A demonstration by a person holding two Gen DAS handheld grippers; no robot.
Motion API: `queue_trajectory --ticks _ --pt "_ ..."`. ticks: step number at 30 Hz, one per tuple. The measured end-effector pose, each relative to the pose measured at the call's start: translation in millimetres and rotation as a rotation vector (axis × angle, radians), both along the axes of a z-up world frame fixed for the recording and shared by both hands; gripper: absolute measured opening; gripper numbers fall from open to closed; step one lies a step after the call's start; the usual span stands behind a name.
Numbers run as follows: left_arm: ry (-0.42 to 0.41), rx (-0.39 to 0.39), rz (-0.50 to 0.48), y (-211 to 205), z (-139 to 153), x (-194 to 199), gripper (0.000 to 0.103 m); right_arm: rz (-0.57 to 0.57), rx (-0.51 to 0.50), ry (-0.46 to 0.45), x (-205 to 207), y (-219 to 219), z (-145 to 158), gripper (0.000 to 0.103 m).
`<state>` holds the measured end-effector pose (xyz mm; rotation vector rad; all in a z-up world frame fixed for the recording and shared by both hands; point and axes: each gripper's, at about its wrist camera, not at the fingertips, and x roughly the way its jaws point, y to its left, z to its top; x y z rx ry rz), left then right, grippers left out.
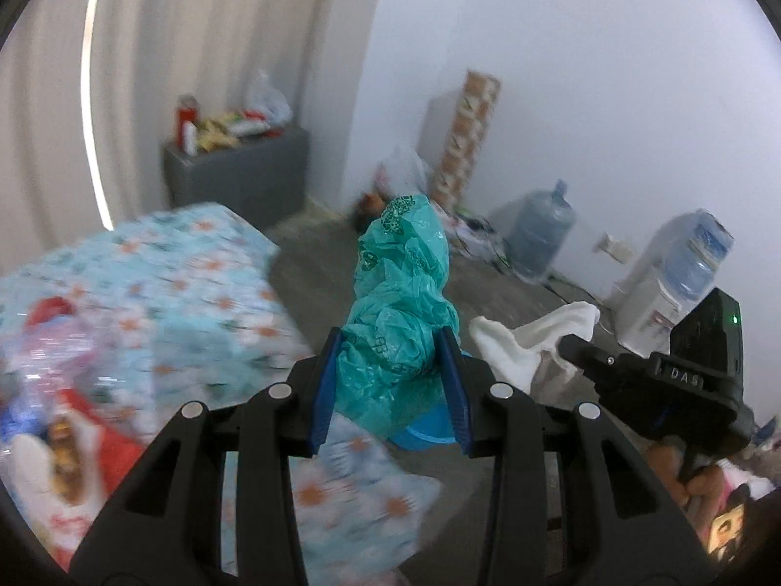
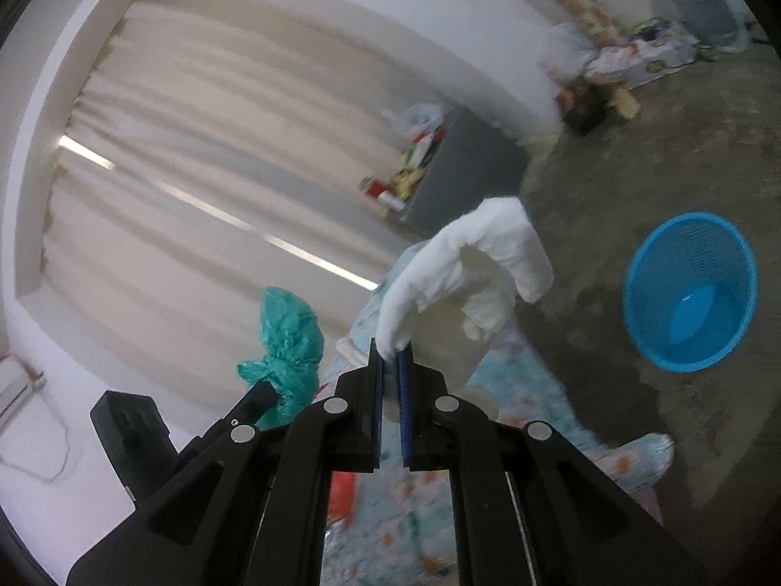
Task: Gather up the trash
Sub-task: 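Carry the bag and tissue to the blue wastebasket and open both tools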
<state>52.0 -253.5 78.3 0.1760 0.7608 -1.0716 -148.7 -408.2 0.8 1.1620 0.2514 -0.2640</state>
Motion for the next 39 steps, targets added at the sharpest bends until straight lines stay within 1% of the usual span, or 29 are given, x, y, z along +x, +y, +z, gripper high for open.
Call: queue_trajectory --ticks 3,4,6,9,11,14,15,16,18,19,20,21,22,23,24,26,28,32,34,39 --pt "0.078 0.041 -0.039 -47 -22 4 0.037 -0.071 0.046 0.034 -16 -26 -22 0.006" --pt "0.113 0.065 -0.065 -66 -32 7 0.037 -0.092 0.072 0.043 -20 -36 -33 0.006" --pt "0.149 0.123 -0.079 -103 -55 9 0.037 -0.134 0.147 0.068 -28 -56 -59 0.006" --pt "0.153 0.195 -0.107 -145 -84 6 0.037 -0.171 0.261 0.101 -33 -81 -103 0.006" --pt "0.194 0.243 -0.122 -172 -108 7 0.037 -0.194 0.322 0.135 -31 -95 -133 0.006" --pt "0.217 0.289 -0.119 -206 -137 10 0.037 -0.215 0.379 0.180 -24 -110 -166 0.006" --pt "0.219 0.307 -0.119 -216 -147 10 0.037 -0.225 0.407 0.189 -22 -116 -179 0.006" --pt "0.219 0.326 -0.116 -225 -156 11 0.037 -0.223 0.422 0.190 -22 -121 -185 0.007" --pt "0.220 0.342 -0.104 -242 -173 14 0.040 -0.216 0.461 0.204 -12 -133 -208 0.010" --pt "0.217 0.352 -0.096 -253 -184 16 0.047 -0.210 0.489 0.221 -7 -140 -224 0.014" --pt "0.213 0.369 -0.091 -260 -192 18 0.052 -0.207 0.512 0.235 -3 -145 -236 0.022" --pt "0.213 0.390 -0.087 -266 -199 20 0.060 -0.218 0.548 0.275 0 -150 -254 0.044" --pt "0.209 0.425 -0.070 -272 -209 22 0.062 -0.234 0.571 0.312 0 -151 -264 0.057" --pt "0.207 0.440 -0.057 -275 -213 23 0.062 -0.256 0.602 0.368 -1 -150 -277 0.057" --pt "0.210 0.447 -0.044 -276 -216 25 0.062 -0.260 0.617 0.378 -3 -149 -283 0.057" --pt "0.227 0.427 -0.032 -273 -215 26 0.065 -0.268 0.640 0.354 -5 -141 -287 0.060" --pt "0.215 0.397 -0.035 -264 -205 23 0.068 -0.264 0.615 0.355 -6 -138 -284 0.064" --pt "0.172 0.356 -0.035 -250 -183 18 0.068 -0.260 0.555 0.366 -8 -125 -260 0.064" --pt "0.165 0.322 -0.030 -239 -165 13 0.069 -0.258 0.516 0.373 -7 -125 -245 0.065" --pt "0.124 0.229 -0.021 -208 -116 5 0.071 -0.250 0.361 0.382 -3 -111 -192 0.065"
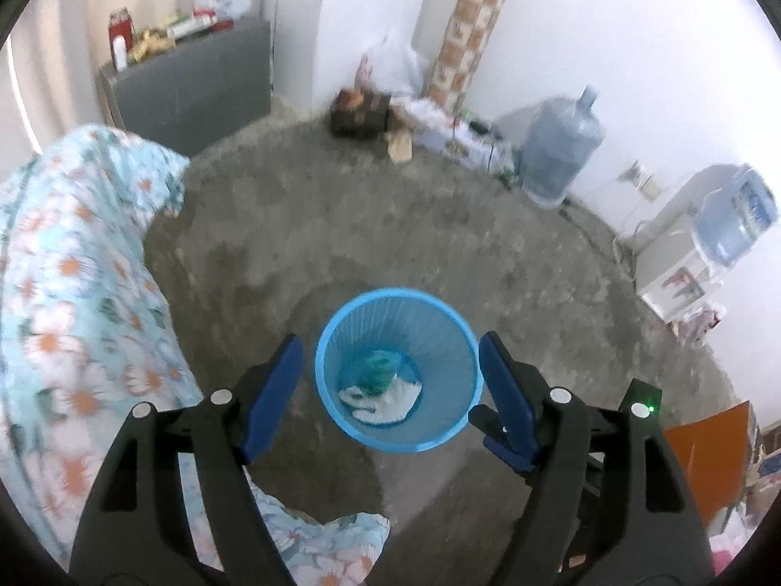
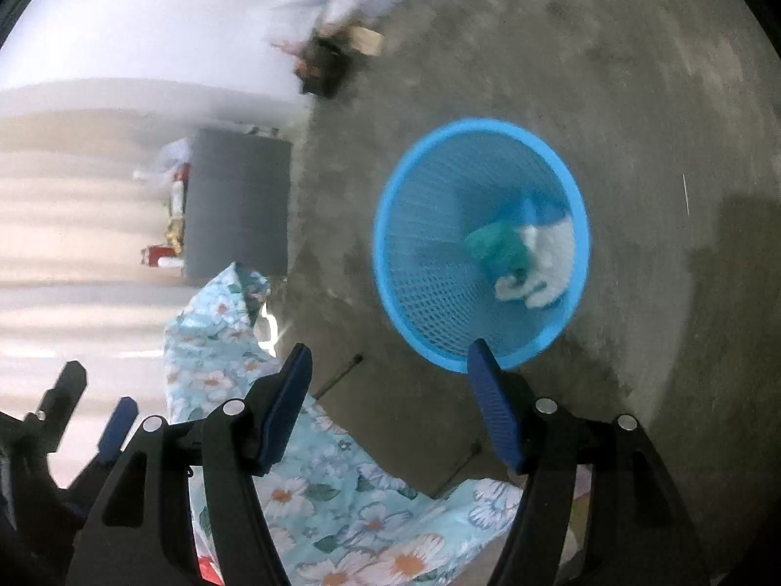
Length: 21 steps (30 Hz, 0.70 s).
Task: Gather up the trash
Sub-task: 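Carry the bag and tissue to the blue wastebasket and open both tools, then move both open tools back over the trash on the bed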
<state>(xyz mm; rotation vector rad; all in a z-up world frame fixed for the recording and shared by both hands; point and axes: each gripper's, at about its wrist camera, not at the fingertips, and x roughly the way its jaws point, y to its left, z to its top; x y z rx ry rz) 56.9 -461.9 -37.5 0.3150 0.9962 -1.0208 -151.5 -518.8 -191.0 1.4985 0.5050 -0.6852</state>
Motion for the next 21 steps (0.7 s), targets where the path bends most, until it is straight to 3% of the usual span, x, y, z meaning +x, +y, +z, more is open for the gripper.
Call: queue_trajectory --ticks 6,13,21 --pt "-0.061 -0.101 0.014 59 55 -11 0.073 0.036 -0.196 0.020 8 22 76 0.070" --pt "-0.117 -0.172 0.061 137 91 -15 0.079 0.110 -0.425 0.042 20 58 159 0.080" --pt "-0.104 -0.232 0.085 223 118 -13 0.088 0.206 -0.570 0.079 44 106 212 0.092"
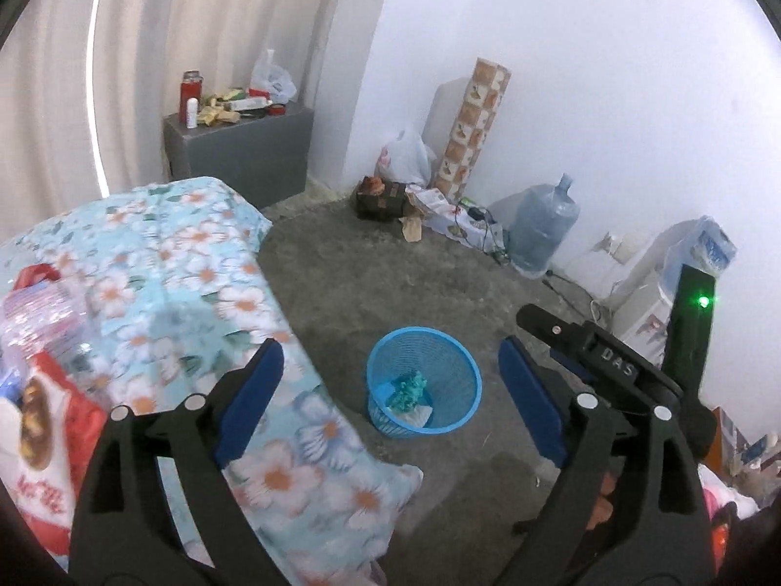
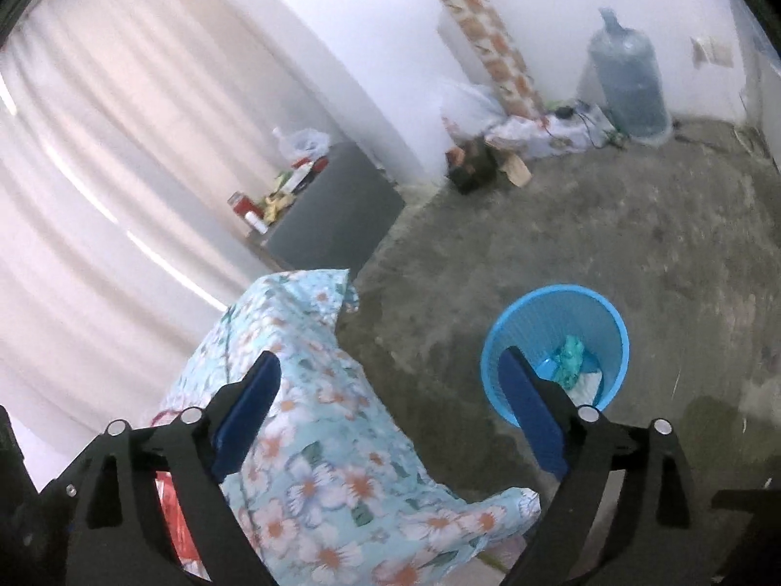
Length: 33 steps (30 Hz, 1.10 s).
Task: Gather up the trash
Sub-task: 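Move both open tools back over the trash on the bed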
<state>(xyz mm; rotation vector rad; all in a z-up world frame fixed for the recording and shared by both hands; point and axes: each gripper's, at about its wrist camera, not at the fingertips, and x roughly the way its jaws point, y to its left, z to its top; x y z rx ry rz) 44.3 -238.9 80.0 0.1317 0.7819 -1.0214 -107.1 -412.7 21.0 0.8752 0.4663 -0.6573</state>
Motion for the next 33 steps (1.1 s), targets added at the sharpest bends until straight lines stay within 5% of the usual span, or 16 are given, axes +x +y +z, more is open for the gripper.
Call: queue_trajectory --ticks 10,33 --pt "-0.073 0.004 0.116 84 23 4 0.093 0.085 -0.129 0.089 29 51 32 0.096" --pt "0.025 -0.088 0.299 196 24 44 0.094 0.147 -0.308 0.279 72 115 47 0.096"
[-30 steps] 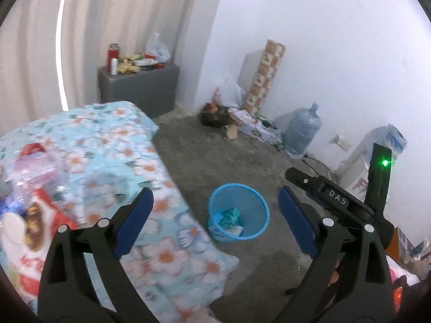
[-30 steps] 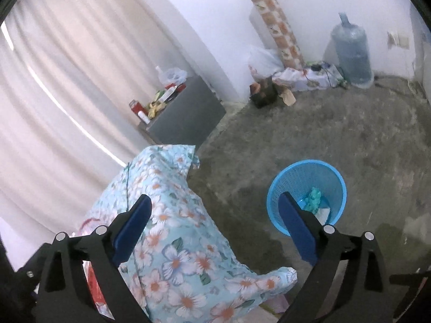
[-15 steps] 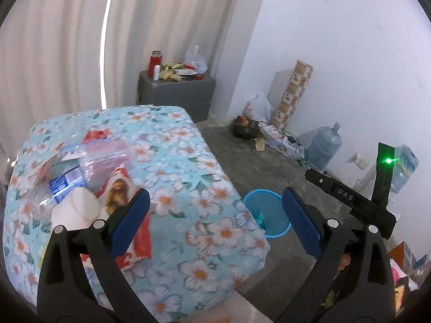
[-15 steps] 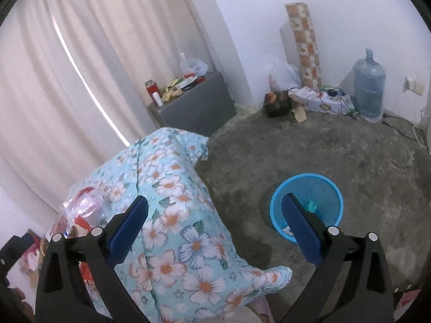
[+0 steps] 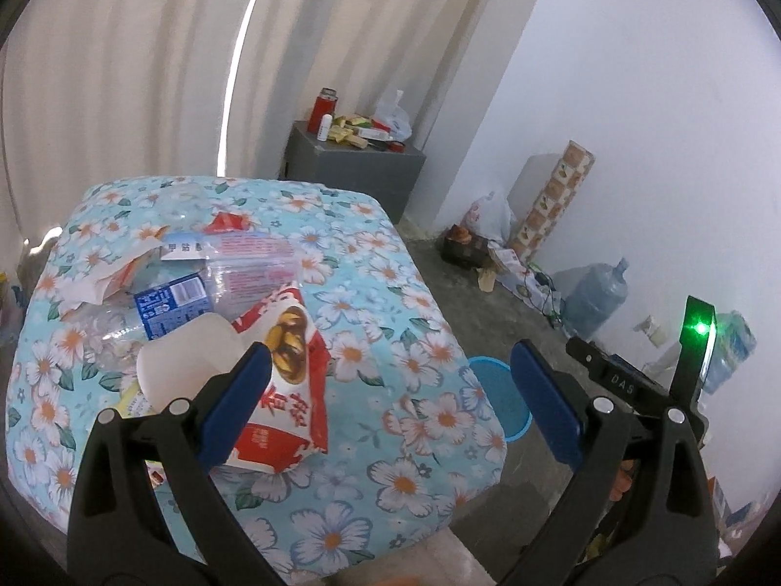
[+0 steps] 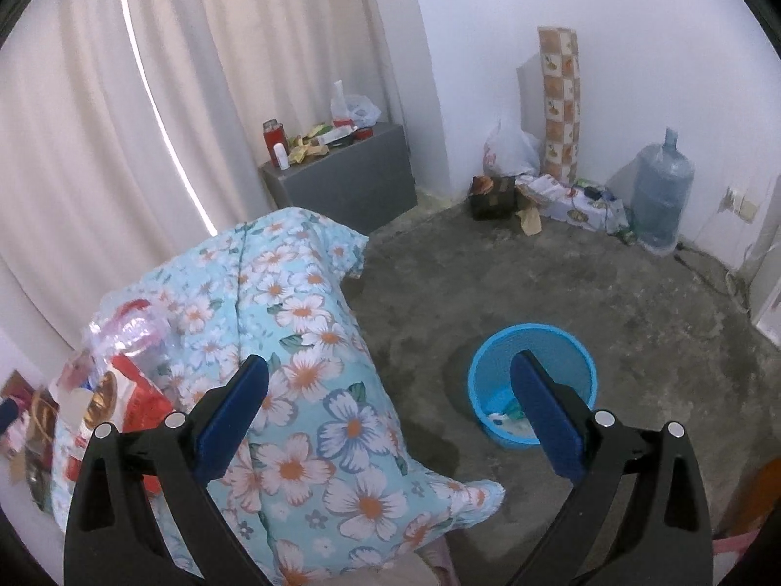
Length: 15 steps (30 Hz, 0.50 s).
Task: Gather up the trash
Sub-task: 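Move both open tools back over the trash on the bed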
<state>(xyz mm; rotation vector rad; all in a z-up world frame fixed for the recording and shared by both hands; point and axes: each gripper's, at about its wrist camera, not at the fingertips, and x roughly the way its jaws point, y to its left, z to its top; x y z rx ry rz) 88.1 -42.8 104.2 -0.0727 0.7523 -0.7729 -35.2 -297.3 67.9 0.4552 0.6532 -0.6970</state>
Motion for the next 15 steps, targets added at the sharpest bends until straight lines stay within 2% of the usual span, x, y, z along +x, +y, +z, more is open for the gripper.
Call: queue_trajectory --ticks 5,9,12,15 --pt "-0.012 -0.020 0.017 11 1 4 0.094 0.007 -0.129 0.044 4 15 8 0.096" --pt "-0.045 -0.020 0.028 21 5 4 0.094 -0.003 -0.200 0.040 3 18 16 0.096" --pt "-0.080 -0.021 0.057 36 9 5 0.094 0.020 -0.185 -0.022 -7 13 21 0.096" --pt "-0.110 -0.008 0.105 50 13 6 0.094 0.090 -0.102 -0.148 -20 4 23 0.096"
